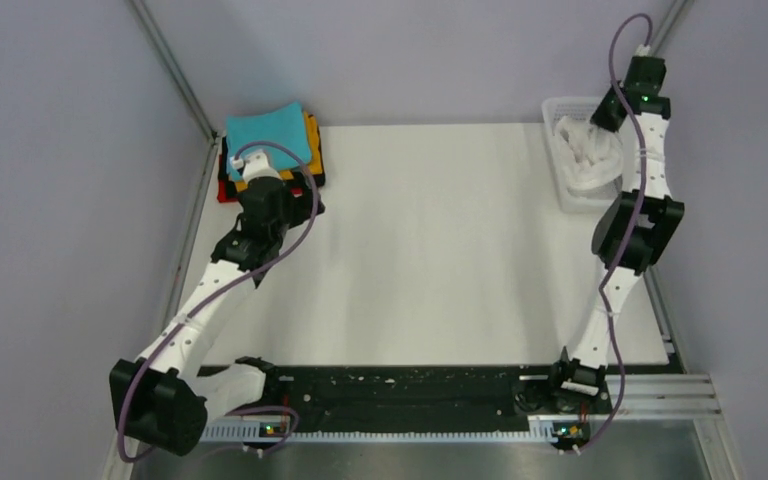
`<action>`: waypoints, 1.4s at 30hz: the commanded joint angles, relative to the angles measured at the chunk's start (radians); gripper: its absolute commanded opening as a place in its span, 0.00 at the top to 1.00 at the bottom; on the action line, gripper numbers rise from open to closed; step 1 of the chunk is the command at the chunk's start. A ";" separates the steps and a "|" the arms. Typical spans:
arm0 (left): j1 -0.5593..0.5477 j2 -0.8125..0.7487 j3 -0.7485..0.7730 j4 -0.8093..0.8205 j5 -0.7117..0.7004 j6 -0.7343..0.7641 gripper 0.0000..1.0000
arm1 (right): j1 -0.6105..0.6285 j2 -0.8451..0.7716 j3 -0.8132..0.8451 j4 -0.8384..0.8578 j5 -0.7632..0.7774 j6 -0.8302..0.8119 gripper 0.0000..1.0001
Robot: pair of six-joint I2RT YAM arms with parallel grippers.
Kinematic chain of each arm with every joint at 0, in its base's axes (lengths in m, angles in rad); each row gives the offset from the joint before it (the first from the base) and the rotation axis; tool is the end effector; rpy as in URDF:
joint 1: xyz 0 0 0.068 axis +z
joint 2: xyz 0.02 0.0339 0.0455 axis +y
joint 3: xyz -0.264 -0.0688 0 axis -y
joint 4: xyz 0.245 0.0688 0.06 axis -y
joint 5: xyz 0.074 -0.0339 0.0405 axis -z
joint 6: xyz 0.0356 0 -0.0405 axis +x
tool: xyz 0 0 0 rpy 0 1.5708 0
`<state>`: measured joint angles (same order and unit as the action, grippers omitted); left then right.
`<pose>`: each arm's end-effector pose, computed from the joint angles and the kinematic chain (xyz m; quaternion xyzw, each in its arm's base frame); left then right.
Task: Fold and stack the t-shirts
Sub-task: Grab crumpled tshirt from bin with the right arm, then move the tshirt to the center of the board
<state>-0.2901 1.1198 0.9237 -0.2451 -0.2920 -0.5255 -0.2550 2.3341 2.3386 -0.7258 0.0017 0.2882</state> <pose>0.2470 -0.0630 0.3161 -0.1755 0.8208 -0.0972 0.5349 0.5124 -0.1336 0.2930 0.2448 0.8776 0.0061 0.4120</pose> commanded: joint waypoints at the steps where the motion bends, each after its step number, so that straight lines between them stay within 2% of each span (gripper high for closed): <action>1: 0.004 -0.061 -0.040 0.068 0.045 0.021 0.01 | 0.078 -0.336 0.002 0.134 -0.166 -0.005 1.00; 6: 0.004 -0.095 -0.061 0.072 0.050 0.028 0.01 | 0.240 -0.494 -0.005 0.184 -0.235 -0.074 1.00; 7: 0.003 -0.101 -0.066 0.074 0.046 0.030 0.01 | 0.306 -0.518 -0.004 0.194 -0.257 -0.083 1.00; 13: 0.004 -0.155 -0.098 0.075 0.020 0.030 0.01 | 0.517 -0.585 0.040 0.261 -0.460 -0.094 1.00; 19: 0.004 -0.233 -0.124 0.020 -0.030 0.003 0.01 | 0.621 -0.615 -0.001 0.320 -0.566 -0.084 1.00; 22: 0.003 -0.277 -0.143 -0.016 -0.070 -0.024 0.01 | 0.621 -0.668 -0.184 0.373 -0.533 -0.088 1.00; 25: 0.004 -0.304 -0.161 -0.048 -0.096 -0.067 0.01 | 0.616 -0.764 -0.556 0.490 -0.401 -0.130 1.00; 26: 0.004 -0.309 -0.167 -0.061 -0.101 -0.078 0.01 | 0.609 -0.795 -0.682 0.528 -0.349 -0.141 0.96; 27: 0.004 -0.310 -0.173 -0.076 -0.108 -0.089 0.01 | 0.596 -0.826 -0.831 0.556 -0.293 -0.149 0.85; 29: 0.004 -0.306 -0.184 -0.117 -0.113 -0.106 0.01 | 0.563 -0.852 -1.024 0.568 -0.182 -0.125 0.36; 30: 0.004 -0.297 -0.191 -0.133 -0.112 -0.117 0.01 | 0.541 -0.853 -1.092 0.559 -0.094 -0.099 0.20; 31: 0.005 -0.288 -0.197 -0.143 -0.107 -0.126 0.01 | 0.516 -0.852 -1.142 0.541 -0.052 -0.076 0.14; 32: 0.004 -0.278 -0.206 -0.148 -0.098 -0.134 0.01 | 0.496 -0.850 -1.173 0.511 -0.019 -0.066 0.03; 34: 0.005 -0.250 -0.220 -0.143 -0.066 -0.150 0.01 | 0.482 -0.849 -1.206 0.460 0.045 -0.073 0.01; 37: 0.005 -0.181 -0.222 -0.137 -0.001 -0.172 0.01 | 0.493 -0.876 -1.242 0.443 0.032 -0.130 0.01; 42: 0.023 -0.051 -0.213 -0.087 0.083 -0.188 0.01 | 0.637 -0.895 -1.257 0.501 -0.027 -0.274 0.01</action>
<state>-0.2855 1.0012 0.7048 -0.3859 -0.2928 -0.6823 0.2642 1.5040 1.0729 -0.3267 0.0067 0.1410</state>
